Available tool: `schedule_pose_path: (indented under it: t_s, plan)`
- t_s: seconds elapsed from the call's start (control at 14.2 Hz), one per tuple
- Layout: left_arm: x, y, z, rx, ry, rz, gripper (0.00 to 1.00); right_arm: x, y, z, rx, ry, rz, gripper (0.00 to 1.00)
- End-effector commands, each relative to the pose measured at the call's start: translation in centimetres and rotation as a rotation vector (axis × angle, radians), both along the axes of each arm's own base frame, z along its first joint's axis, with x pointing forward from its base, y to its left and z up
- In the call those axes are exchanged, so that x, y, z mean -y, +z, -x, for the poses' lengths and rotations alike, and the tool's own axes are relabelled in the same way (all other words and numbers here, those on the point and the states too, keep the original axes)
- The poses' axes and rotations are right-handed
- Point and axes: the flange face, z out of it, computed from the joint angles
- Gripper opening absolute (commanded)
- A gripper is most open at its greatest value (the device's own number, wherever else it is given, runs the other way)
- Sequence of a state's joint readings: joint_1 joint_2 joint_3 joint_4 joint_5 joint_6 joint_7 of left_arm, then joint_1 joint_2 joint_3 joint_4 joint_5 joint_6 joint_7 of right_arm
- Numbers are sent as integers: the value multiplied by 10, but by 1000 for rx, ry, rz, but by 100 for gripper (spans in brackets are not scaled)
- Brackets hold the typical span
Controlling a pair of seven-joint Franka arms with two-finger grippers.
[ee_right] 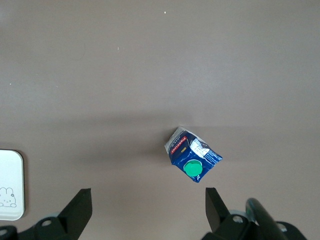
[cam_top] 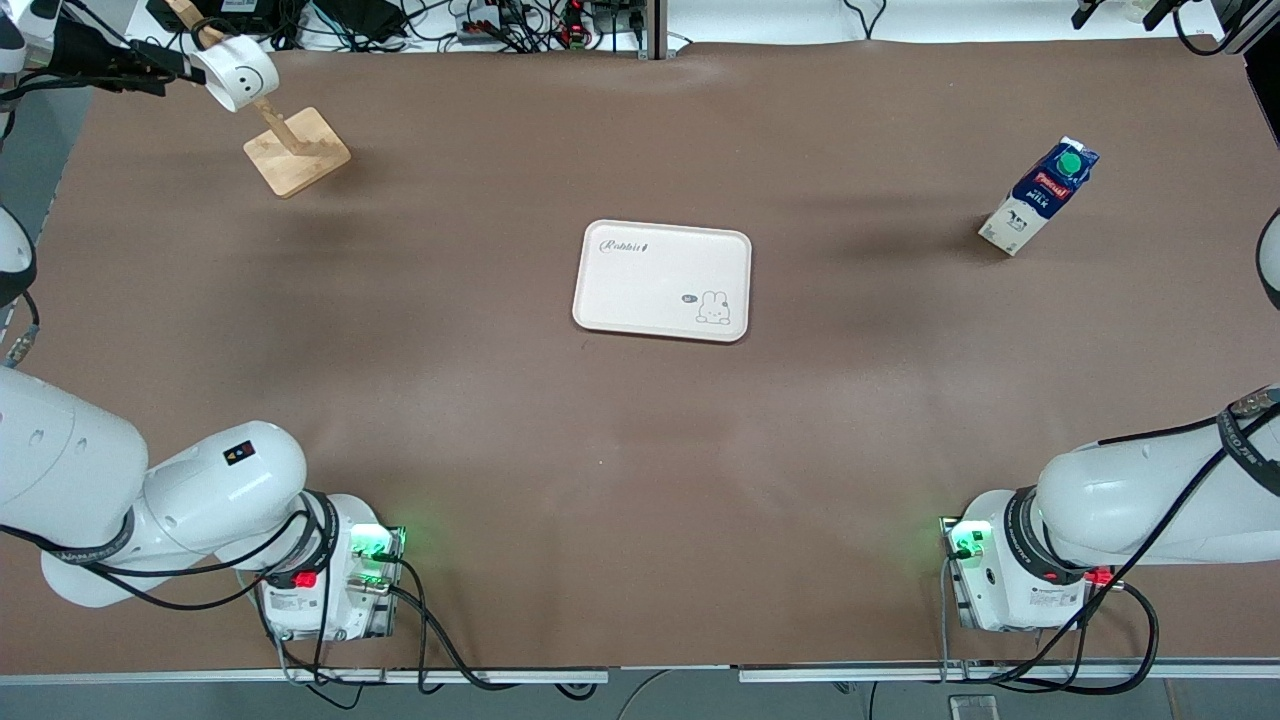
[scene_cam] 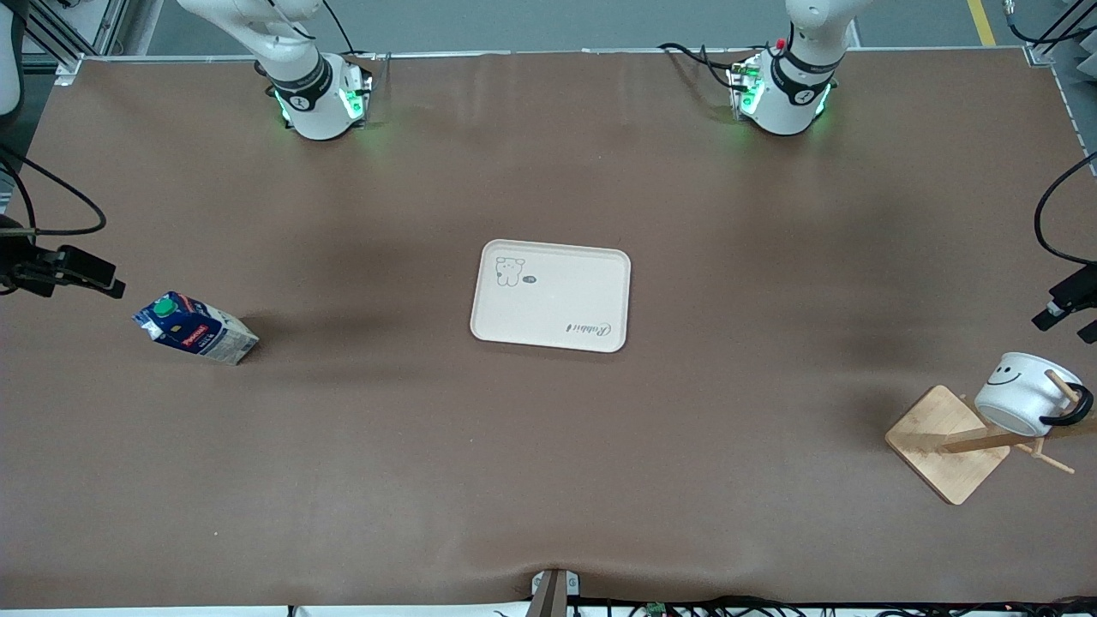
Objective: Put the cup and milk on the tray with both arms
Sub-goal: 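Grasp the milk carton with the right gripper while the left gripper grasps the mug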
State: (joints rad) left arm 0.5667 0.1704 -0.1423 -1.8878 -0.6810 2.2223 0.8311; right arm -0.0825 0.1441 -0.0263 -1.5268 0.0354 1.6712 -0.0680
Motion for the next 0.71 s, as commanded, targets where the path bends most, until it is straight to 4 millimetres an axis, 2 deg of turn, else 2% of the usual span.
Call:
schedule_pose_path:
  t_s: [0.0,0.07,0.14,0.21,0.28,0.42,0.49,0.64]
  plan:
    - [13,-6,-24,47,-14,22,100,-5,4,-3,7,-9,-13,100]
    - [17,-10,-28,51,-12,19,100,-3,2,-3,4,-12,-13,100]
    - [21,-16,-32,52,-13,18,100,-2,-9,-5,-14,-14,-18,100]
    - [20,-20,-33,51,-9,17,100,-5,-40,-18,-65,-8,-32,100]
    - [24,-19,-35,55,-11,13,99,-7,-53,-23,-87,-7,-33,100]
    - [34,-18,-40,61,-19,8,81,-2,-56,-22,-97,-16,-35,100]
    - [37,-19,-41,61,-22,9,68,2,-61,-23,-105,-22,-37,100]
    - [41,-21,-42,58,-30,8,43,12,-87,-28,-146,-44,-40,100]
